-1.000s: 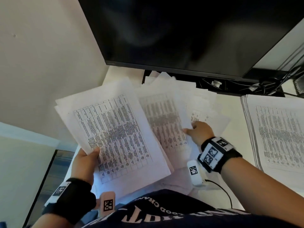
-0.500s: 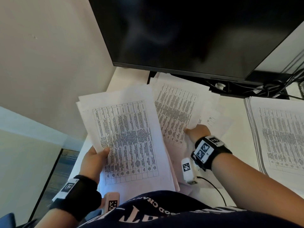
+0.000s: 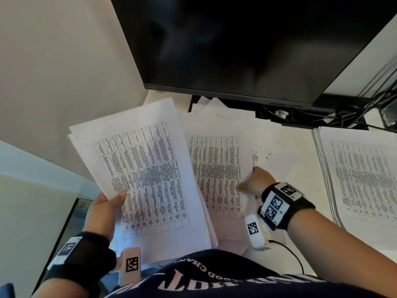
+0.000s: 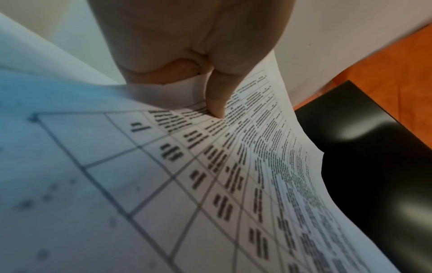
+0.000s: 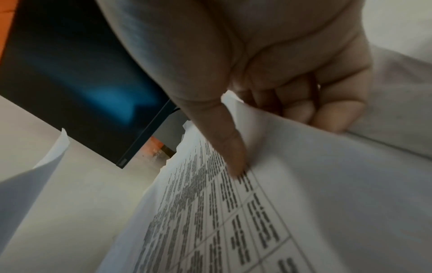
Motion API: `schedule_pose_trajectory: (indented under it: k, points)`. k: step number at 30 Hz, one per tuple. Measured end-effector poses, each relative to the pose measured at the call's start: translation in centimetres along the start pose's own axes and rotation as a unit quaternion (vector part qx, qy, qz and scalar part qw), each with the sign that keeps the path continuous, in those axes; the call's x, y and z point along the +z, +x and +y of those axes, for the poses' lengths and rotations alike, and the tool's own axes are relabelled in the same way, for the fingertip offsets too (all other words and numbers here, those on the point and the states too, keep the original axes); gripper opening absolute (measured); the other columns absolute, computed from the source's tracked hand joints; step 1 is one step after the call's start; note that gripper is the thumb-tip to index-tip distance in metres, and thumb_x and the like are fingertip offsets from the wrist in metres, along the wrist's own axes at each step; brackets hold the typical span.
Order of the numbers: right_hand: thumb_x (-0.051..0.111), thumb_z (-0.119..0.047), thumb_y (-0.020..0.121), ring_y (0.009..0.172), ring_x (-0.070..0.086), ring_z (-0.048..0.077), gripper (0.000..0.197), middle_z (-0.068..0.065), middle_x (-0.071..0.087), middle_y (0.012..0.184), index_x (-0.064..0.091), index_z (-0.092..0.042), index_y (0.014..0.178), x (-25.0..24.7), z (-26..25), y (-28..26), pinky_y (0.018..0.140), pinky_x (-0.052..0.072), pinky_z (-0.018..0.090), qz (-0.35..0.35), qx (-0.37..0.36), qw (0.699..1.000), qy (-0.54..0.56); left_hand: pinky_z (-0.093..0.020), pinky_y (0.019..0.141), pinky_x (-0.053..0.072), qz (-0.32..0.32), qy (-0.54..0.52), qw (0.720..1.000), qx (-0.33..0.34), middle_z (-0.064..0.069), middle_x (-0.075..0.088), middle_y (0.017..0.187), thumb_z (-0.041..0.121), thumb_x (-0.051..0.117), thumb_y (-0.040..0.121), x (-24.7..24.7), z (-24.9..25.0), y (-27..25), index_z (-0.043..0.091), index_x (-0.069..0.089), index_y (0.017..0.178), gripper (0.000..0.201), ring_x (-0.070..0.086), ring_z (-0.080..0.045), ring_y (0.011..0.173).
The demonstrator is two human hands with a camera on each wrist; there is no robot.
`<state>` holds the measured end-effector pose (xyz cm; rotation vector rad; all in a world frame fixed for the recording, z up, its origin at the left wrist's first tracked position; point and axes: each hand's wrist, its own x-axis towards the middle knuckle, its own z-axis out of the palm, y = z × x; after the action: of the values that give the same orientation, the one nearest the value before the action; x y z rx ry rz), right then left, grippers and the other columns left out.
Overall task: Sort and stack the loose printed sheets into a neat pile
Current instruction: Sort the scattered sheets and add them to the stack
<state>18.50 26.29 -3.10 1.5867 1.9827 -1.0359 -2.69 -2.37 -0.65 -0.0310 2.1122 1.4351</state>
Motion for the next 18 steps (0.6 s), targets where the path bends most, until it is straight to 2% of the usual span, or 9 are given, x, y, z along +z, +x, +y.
schedule_pose_trajectory:
  k: [3, 5, 7, 9, 11, 14, 16, 17, 18]
  points:
    - [0.066, -0.048, 0.081, 0.104, 0.06, 0.03, 0.088, 0.017, 0.054, 0.127, 0.023, -0.001, 0.142, -0.2, -1.0, -0.2, 0.061, 0.043, 0.025, 0.052, 0.012, 0.993, 0.101, -0.044, 0.088, 0.05, 0.004, -0.002, 1.0, 0.003, -0.002, 0.068, 0.098, 0.007, 0.053, 0.095, -0.3, -0.1, -0.4, 0.007, 0.058, 0.123, 0.029, 0.063, -0.019, 0.087]
    - [0.067, -0.05, 0.079, 0.091, 0.064, 0.027, 0.087, 0.016, 0.059, 0.118, 0.027, -0.001, 0.139, 0.0, -2.2, 0.3, 0.053, 0.044, 0.024, 0.074, 0.037, 0.988, 0.132, -0.035, 0.077, 0.05, 0.005, 0.001, 1.0, 0.002, -0.002, 0.067, 0.095, 0.006, 0.052, 0.095, -0.4, -0.4, -0.6, 0.007, 0.057, 0.123, 0.028, 0.062, -0.019, 0.084]
    - [0.073, -0.052, 0.072, 0.08, 0.065, 0.025, 0.083, 0.014, 0.064, 0.104, 0.042, 0.002, 0.126, 0.8, -3.5, 0.8, 0.056, 0.052, 0.029, 0.085, 0.066, 0.988, 0.107, -0.043, 0.087, 0.051, -0.001, 0.007, 1.0, -0.005, -0.005, 0.071, 0.098, 0.01, 0.054, 0.095, -0.5, -0.8, -0.7, 0.013, 0.061, 0.118, 0.025, 0.065, -0.026, 0.095]
    - [0.075, -0.057, 0.066, 0.085, 0.065, 0.026, 0.073, 0.014, 0.064, 0.104, 0.056, -0.001, 0.11, 1.5, -4.3, 1.3, 0.07, 0.057, 0.035, 0.102, 0.07, 0.991, 0.049, -0.05, 0.094, 0.049, -0.016, 0.016, 1.0, -0.006, -0.004, 0.073, 0.104, 0.013, 0.055, 0.094, -0.6, -1.0, -1.2, 0.022, 0.064, 0.111, 0.021, 0.066, -0.027, 0.101]
    - [0.073, -0.058, 0.068, 0.089, 0.065, 0.026, 0.07, 0.014, 0.063, 0.11, 0.06, -0.002, 0.108, 1.8, -4.8, 1.4, 0.076, 0.057, 0.036, 0.093, 0.065, 0.993, 0.013, -0.046, 0.093, 0.048, -0.027, 0.02, 0.999, 0.001, -0.001, 0.072, 0.105, 0.013, 0.054, 0.095, -0.4, -1.0, -1.8, 0.025, 0.062, 0.111, 0.022, 0.065, -0.021, 0.099]
    - [0.07, -0.04, 0.08, 0.105, 0.062, 0.03, 0.069, 0.016, 0.057, 0.128, 0.047, -0.002, 0.133, 1.8, -4.9, 1.1, 0.084, 0.054, 0.033, 0.056, 0.033, 0.995, 0.072, -0.038, 0.087, 0.048, -0.035, 0.018, 0.999, 0.008, 0.005, 0.069, 0.101, 0.013, 0.053, 0.095, -0.1, -0.9, -2.5, 0.025, 0.059, 0.111, 0.021, 0.062, -0.013, 0.094]
    - [0.067, -0.029, 0.085, 0.117, 0.056, 0.031, 0.068, 0.014, 0.05, 0.138, 0.037, -0.004, 0.141, 1.2, -4.3, 0.7, 0.088, 0.051, 0.033, 0.07, 0.009, 0.989, 0.129, -0.041, 0.09, 0.049, -0.029, 0.008, 0.999, 0.01, 0.002, 0.069, 0.104, 0.012, 0.054, 0.095, -0.2, -0.7, -2.3, 0.023, 0.06, 0.112, 0.021, 0.063, -0.018, 0.098]
    - [0.067, -0.026, 0.086, 0.116, 0.057, 0.03, 0.065, 0.013, 0.052, 0.137, 0.038, -0.005, 0.14, 0.7, -4.0, 0.6, 0.084, 0.054, 0.032, 0.082, 0.001, 0.985, 0.149, -0.045, 0.093, 0.048, -0.022, 0.007, 1.0, 0.009, 0.0, 0.07, 0.106, 0.013, 0.056, 0.094, -0.4, -0.7, -2.1, 0.023, 0.061, 0.112, 0.021, 0.064, -0.021, 0.101]
    - [0.066, -0.023, 0.087, 0.113, 0.059, 0.029, 0.059, 0.011, 0.056, 0.133, 0.042, -0.004, 0.137, 0.2, -3.6, 0.0, 0.073, 0.054, 0.029, 0.087, -0.003, 0.983, 0.163, -0.05, 0.096, 0.047, -0.016, 0.007, 1.0, 0.01, -0.001, 0.07, 0.107, 0.015, 0.057, 0.093, -0.5, -0.6, -1.8, 0.024, 0.062, 0.112, 0.021, 0.064, -0.024, 0.103]
